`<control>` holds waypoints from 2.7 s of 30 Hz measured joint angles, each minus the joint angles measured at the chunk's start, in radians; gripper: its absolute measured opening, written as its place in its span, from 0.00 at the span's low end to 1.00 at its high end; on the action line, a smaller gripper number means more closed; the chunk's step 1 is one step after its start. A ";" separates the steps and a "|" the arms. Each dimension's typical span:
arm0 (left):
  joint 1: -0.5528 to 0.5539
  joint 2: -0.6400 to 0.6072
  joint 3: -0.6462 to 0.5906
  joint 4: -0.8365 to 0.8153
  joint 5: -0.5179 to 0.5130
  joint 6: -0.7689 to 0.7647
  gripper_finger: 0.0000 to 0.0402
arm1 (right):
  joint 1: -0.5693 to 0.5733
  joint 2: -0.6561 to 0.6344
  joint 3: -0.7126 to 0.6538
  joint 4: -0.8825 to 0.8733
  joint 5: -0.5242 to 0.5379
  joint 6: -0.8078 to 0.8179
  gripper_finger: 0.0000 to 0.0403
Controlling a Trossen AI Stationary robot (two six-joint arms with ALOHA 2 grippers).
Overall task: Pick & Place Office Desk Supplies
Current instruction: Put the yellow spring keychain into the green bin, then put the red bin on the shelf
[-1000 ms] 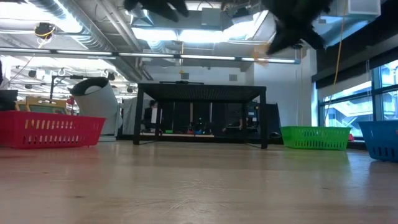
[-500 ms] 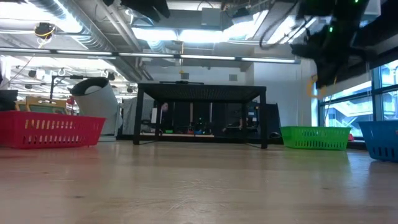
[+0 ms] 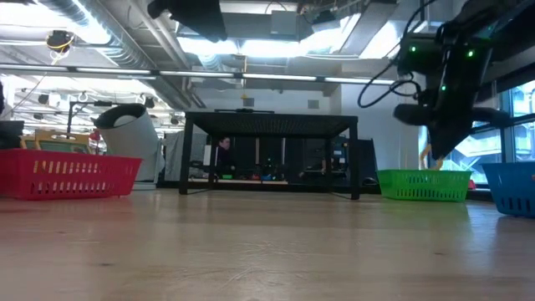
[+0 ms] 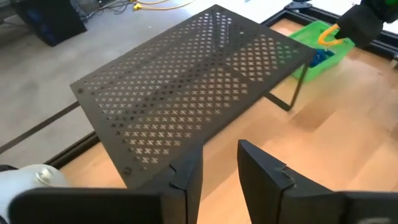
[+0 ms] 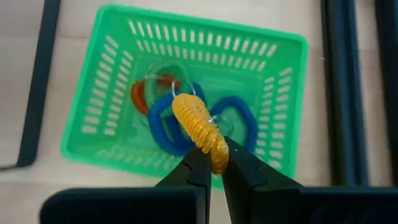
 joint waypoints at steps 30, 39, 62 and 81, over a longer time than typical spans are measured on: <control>0.187 -0.162 0.000 -0.354 0.486 0.036 0.32 | -0.091 0.000 -0.038 0.116 -0.054 -0.210 0.59; 0.183 -0.125 -0.126 -0.562 0.775 -0.137 0.46 | -0.091 0.000 -0.011 0.121 -0.055 -0.257 0.58; 0.024 -0.125 -0.544 -0.404 0.864 0.860 0.40 | -0.133 0.000 0.186 0.168 -0.044 -0.502 0.57; -0.016 -0.125 -0.574 -0.262 0.908 0.815 0.39 | -0.133 0.000 0.186 0.168 -0.024 -0.434 0.57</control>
